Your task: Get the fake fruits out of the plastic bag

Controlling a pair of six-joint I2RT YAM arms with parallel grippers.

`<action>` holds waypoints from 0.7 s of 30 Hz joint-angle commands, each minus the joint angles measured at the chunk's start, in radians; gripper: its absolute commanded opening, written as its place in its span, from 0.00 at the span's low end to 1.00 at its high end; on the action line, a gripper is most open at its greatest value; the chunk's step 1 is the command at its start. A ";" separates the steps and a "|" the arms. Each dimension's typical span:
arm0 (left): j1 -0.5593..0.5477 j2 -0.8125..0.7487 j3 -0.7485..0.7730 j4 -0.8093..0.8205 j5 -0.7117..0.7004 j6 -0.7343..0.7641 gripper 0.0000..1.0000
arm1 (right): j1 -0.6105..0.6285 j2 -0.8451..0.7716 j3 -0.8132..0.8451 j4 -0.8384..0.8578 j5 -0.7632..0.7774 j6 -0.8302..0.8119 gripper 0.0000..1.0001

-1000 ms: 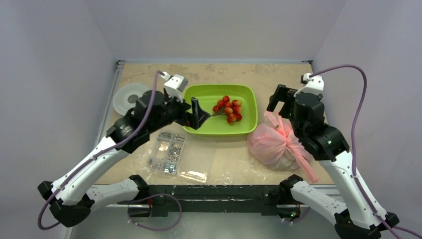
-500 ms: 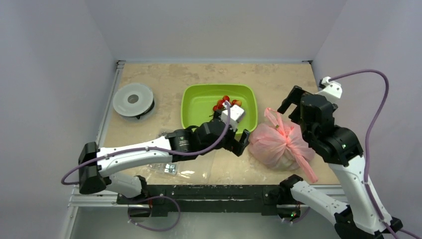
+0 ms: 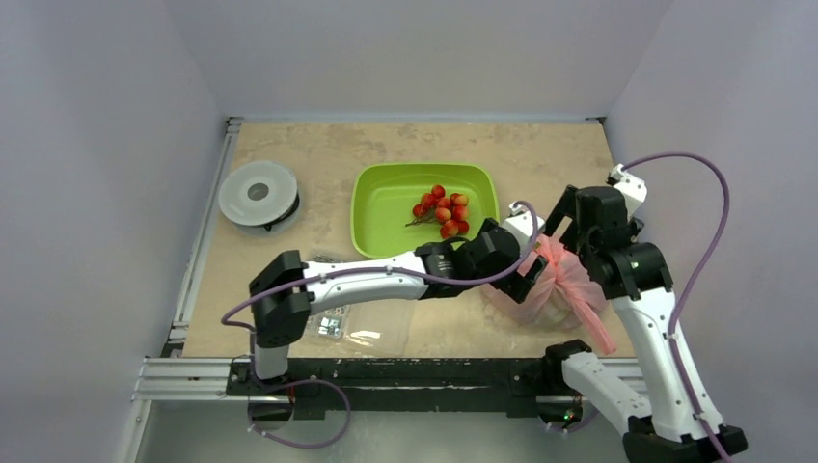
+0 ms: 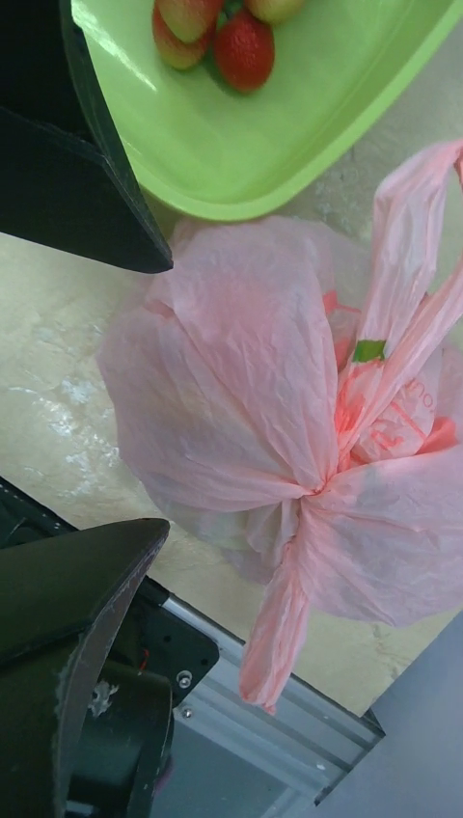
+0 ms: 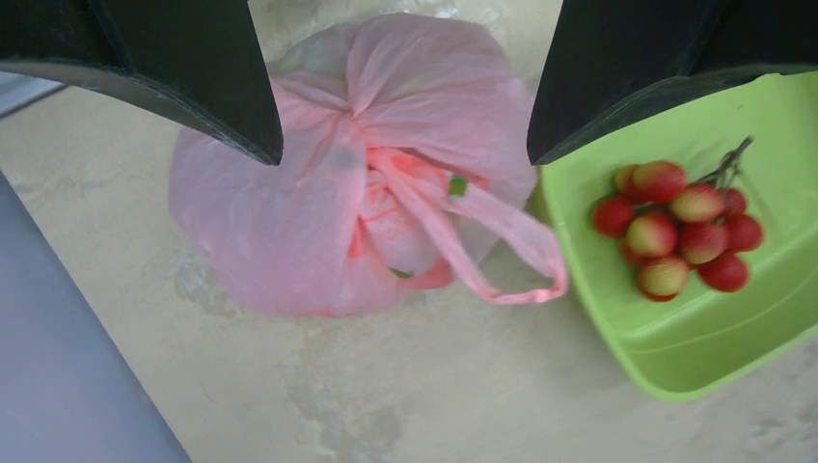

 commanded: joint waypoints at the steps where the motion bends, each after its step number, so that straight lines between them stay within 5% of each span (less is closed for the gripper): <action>1: -0.005 0.114 0.120 0.000 0.061 0.000 1.00 | -0.200 0.002 -0.108 0.136 -0.196 -0.091 0.99; 11: -0.004 0.364 0.430 -0.262 -0.027 0.049 0.97 | -0.359 0.065 -0.110 0.128 -0.354 -0.043 0.99; 13: -0.001 0.413 0.502 -0.316 -0.033 0.047 0.89 | -0.359 0.060 -0.096 0.115 -0.321 -0.037 0.99; 18: 0.018 0.419 0.528 -0.353 -0.043 0.024 0.43 | -0.359 0.051 -0.085 0.094 -0.302 -0.022 0.95; 21: 0.032 0.385 0.470 -0.305 0.029 0.033 0.45 | -0.359 0.071 -0.085 0.087 -0.277 -0.026 0.94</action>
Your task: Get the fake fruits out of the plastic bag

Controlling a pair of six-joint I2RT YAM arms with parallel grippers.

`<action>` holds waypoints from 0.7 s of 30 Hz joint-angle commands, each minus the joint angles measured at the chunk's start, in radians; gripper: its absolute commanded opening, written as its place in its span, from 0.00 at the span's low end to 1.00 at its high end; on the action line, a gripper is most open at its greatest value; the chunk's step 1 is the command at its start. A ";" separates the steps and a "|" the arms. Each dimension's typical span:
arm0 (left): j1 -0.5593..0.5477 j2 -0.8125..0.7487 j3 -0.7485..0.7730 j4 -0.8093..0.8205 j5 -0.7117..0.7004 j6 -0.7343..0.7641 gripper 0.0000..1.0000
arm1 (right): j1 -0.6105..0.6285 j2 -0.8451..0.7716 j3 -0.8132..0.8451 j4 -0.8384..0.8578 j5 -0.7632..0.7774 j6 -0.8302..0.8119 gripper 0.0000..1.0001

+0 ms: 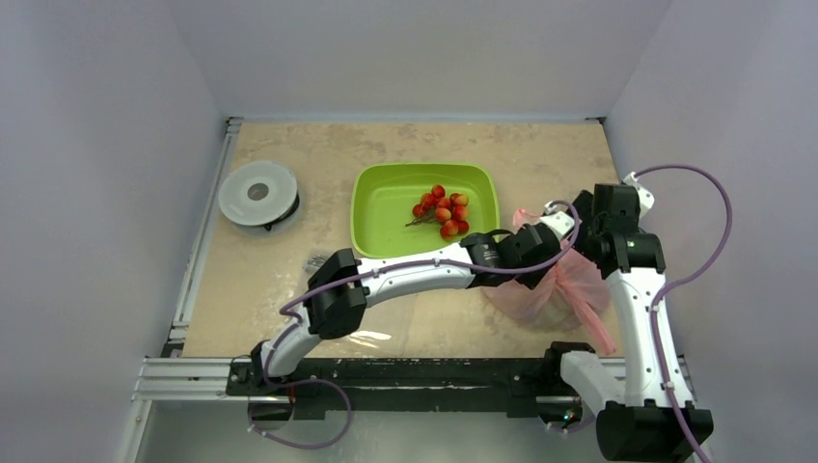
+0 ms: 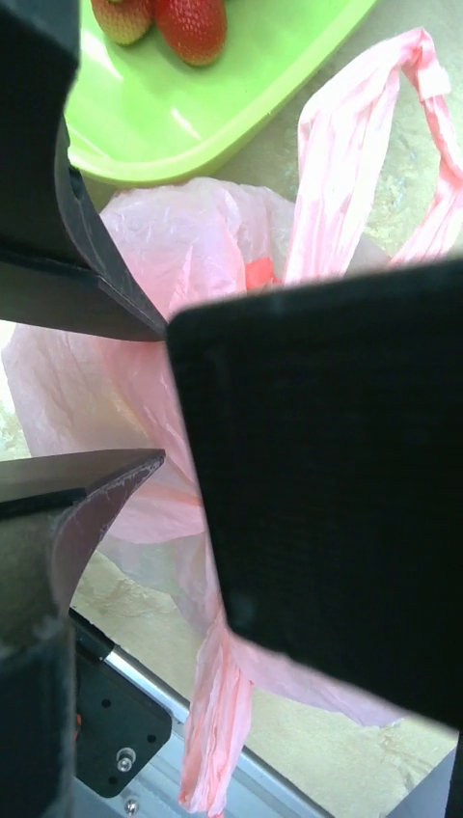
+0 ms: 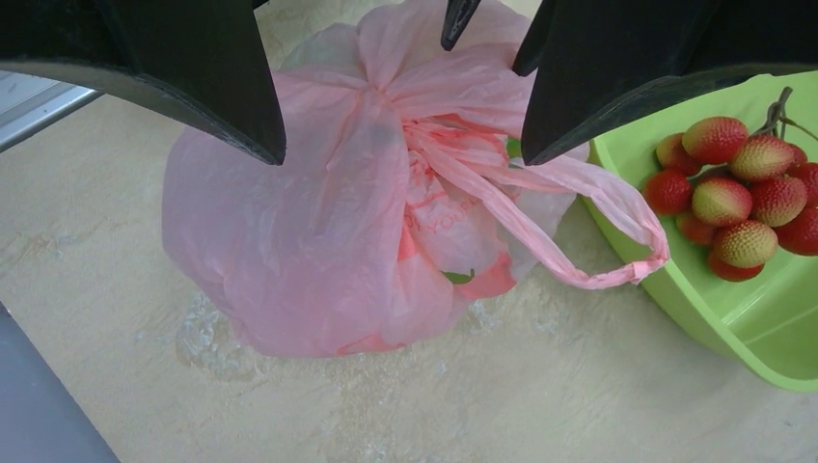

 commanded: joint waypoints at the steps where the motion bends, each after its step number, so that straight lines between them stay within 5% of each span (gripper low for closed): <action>1: 0.029 -0.020 -0.047 -0.001 0.092 0.023 0.50 | 0.010 0.008 0.061 -0.015 0.000 0.007 0.93; 4: 0.027 -0.020 -0.060 0.004 0.186 0.029 0.72 | 0.007 0.012 0.072 -0.040 0.014 0.012 0.91; 9: 0.022 0.028 -0.055 -0.013 0.156 0.013 0.76 | 0.005 -0.007 0.040 -0.056 -0.053 0.019 0.88; 12: 0.031 0.064 -0.017 -0.059 0.119 0.003 0.56 | 0.003 0.003 0.000 -0.062 -0.101 0.022 0.87; 16: 0.068 0.040 -0.054 -0.039 0.134 -0.023 0.11 | 0.002 0.012 -0.060 -0.039 -0.110 0.039 0.84; 18: 0.087 0.015 -0.080 -0.017 0.182 -0.033 0.00 | 0.000 0.017 -0.086 -0.012 -0.109 0.051 0.83; 21: 0.103 -0.030 -0.138 0.039 0.251 -0.050 0.00 | -0.008 0.041 -0.123 0.044 -0.148 0.058 0.75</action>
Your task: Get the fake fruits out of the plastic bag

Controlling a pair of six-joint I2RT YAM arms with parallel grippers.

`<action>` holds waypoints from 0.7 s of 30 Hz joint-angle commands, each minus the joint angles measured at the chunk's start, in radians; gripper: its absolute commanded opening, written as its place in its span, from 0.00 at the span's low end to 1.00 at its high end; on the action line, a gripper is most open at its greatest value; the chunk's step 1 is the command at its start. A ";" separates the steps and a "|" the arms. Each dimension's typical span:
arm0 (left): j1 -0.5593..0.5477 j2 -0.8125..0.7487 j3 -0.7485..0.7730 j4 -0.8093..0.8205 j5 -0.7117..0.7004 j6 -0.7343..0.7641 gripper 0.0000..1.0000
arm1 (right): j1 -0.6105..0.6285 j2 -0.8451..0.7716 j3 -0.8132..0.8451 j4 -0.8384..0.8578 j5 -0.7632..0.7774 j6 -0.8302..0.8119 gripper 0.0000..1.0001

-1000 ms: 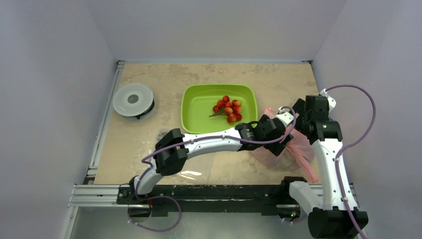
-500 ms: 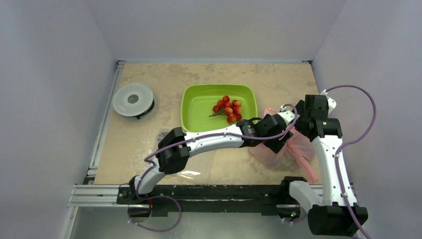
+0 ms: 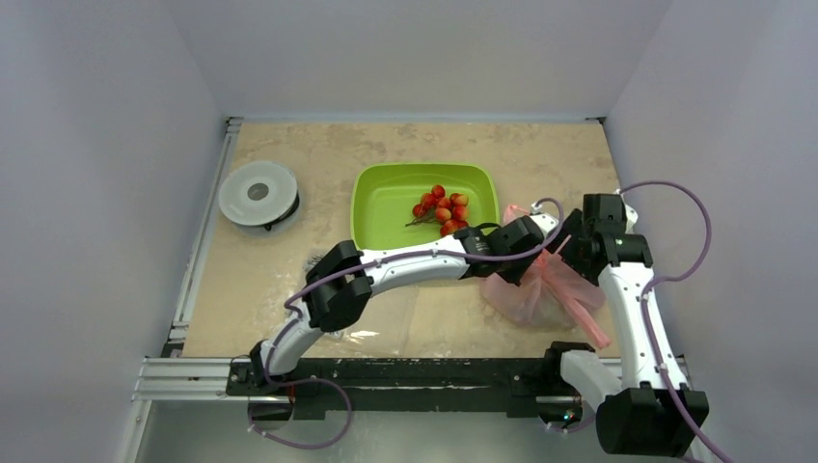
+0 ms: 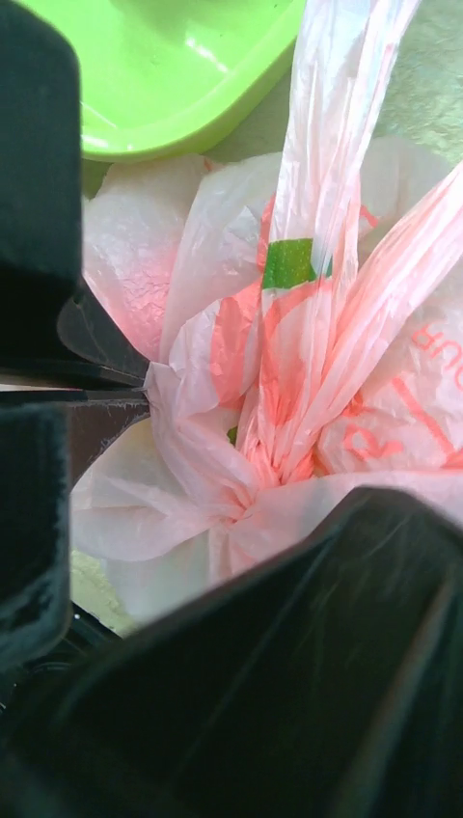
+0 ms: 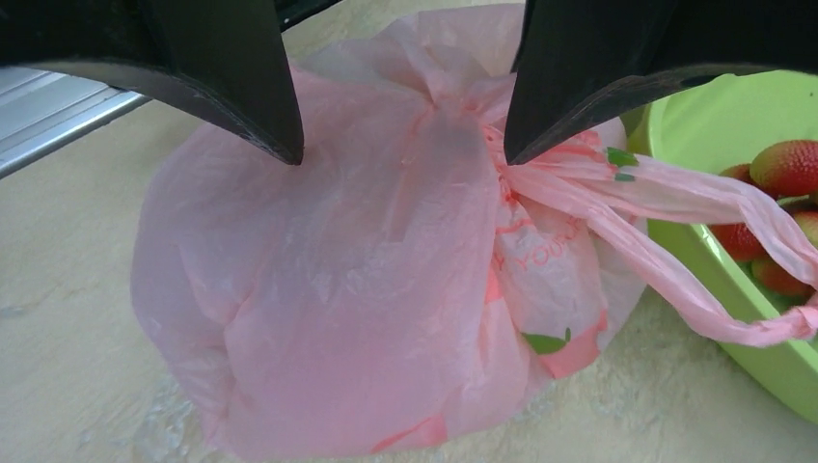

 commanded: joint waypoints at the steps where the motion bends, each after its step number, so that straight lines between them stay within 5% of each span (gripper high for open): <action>1: 0.047 -0.054 -0.086 0.047 0.108 -0.039 0.00 | 0.001 0.015 -0.029 0.087 -0.131 0.012 0.69; 5: 0.051 -0.075 -0.106 0.079 0.186 -0.058 0.00 | 0.000 0.006 -0.052 0.134 -0.208 -0.006 0.57; 13: 0.073 -0.091 -0.128 0.132 0.316 -0.141 0.00 | 0.000 -0.062 -0.132 0.149 -0.237 -0.003 0.59; 19: 0.090 -0.128 -0.192 0.169 0.336 -0.189 0.00 | 0.000 -0.056 -0.040 0.158 -0.189 0.001 0.05; 21: 0.107 -0.161 -0.259 0.197 0.333 -0.209 0.00 | 0.000 -0.034 0.024 0.122 -0.112 0.008 0.00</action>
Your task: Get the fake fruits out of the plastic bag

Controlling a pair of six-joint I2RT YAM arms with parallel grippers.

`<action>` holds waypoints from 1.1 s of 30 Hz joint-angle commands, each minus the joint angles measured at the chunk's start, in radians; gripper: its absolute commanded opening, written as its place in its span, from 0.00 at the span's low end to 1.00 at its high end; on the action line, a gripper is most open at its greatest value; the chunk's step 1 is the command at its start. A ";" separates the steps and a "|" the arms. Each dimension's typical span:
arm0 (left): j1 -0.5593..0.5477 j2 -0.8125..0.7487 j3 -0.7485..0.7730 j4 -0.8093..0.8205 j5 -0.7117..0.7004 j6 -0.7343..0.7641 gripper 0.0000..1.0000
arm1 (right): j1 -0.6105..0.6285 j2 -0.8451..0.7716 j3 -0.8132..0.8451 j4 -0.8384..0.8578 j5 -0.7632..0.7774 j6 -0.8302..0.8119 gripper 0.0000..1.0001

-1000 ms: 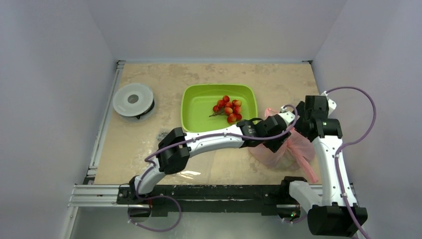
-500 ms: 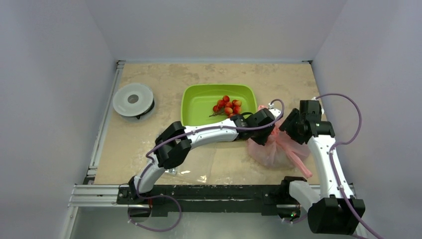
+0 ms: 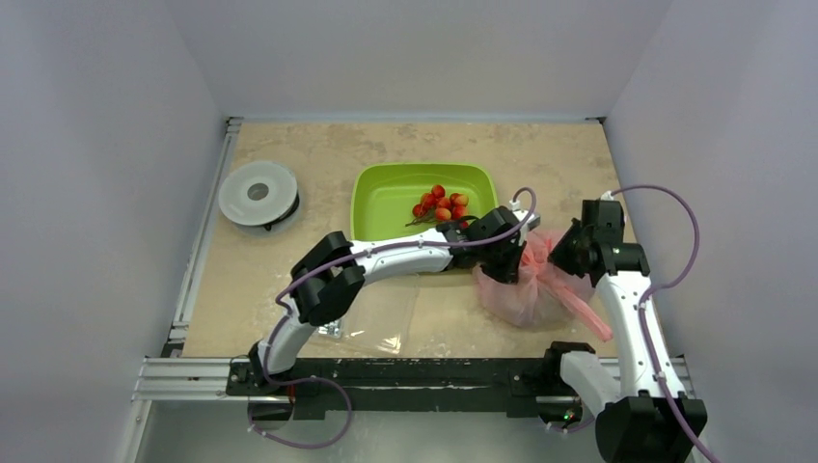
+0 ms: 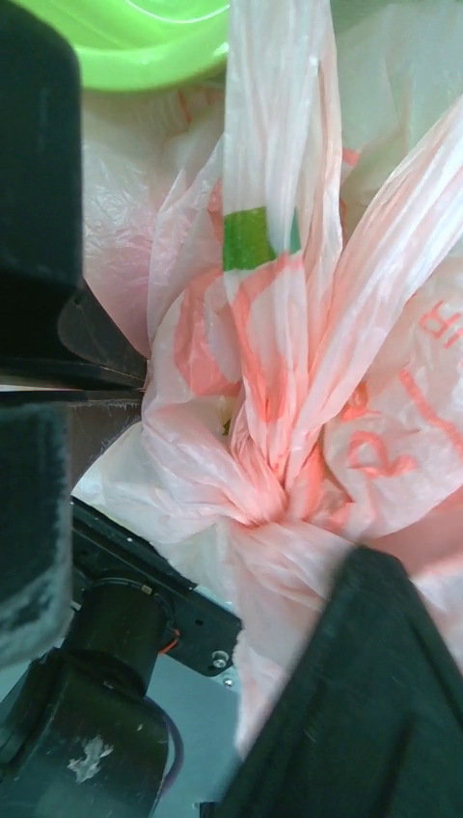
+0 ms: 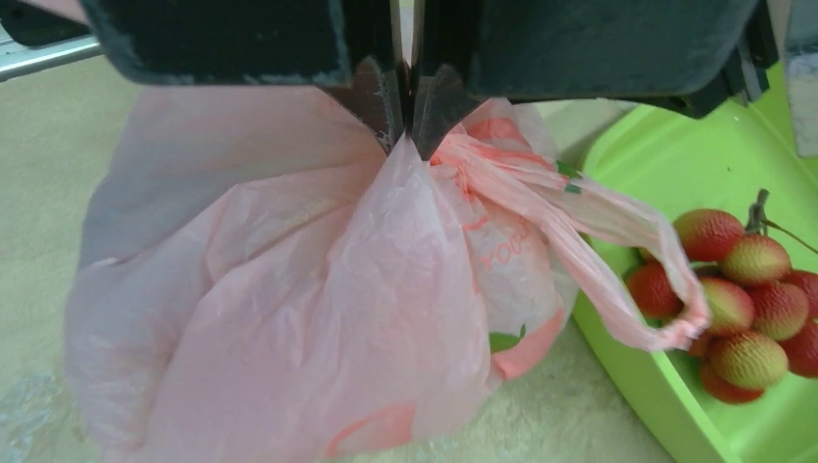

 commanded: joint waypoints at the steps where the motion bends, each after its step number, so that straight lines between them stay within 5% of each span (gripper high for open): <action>1: 0.030 -0.130 -0.126 0.083 0.036 -0.068 0.00 | -0.001 0.029 0.160 -0.020 0.134 0.015 0.00; 7: 0.043 -0.301 -0.384 0.149 0.000 -0.087 0.00 | -0.003 0.053 0.262 -0.029 0.380 -0.015 0.00; 14: 0.042 -0.399 -0.460 0.125 0.023 -0.097 0.00 | -0.004 0.064 0.229 0.039 0.240 -0.057 0.00; 16: 0.038 -0.400 -0.425 0.096 0.027 -0.088 0.11 | -0.004 0.046 0.220 0.049 0.225 -0.072 0.00; 23: -0.006 -0.403 -0.220 -0.020 -0.047 0.030 0.86 | -0.002 0.054 0.226 0.048 0.128 -0.134 0.00; 25: -0.011 -0.377 -0.142 -0.060 -0.079 0.076 0.99 | -0.002 0.048 0.222 0.056 0.102 -0.140 0.00; 29: -0.008 -0.277 0.033 -0.157 -0.121 0.159 1.00 | -0.002 0.034 0.217 0.077 0.042 -0.152 0.00; 33: -0.010 -0.166 0.190 -0.249 -0.111 0.210 0.86 | -0.002 0.047 0.235 0.069 0.032 -0.158 0.00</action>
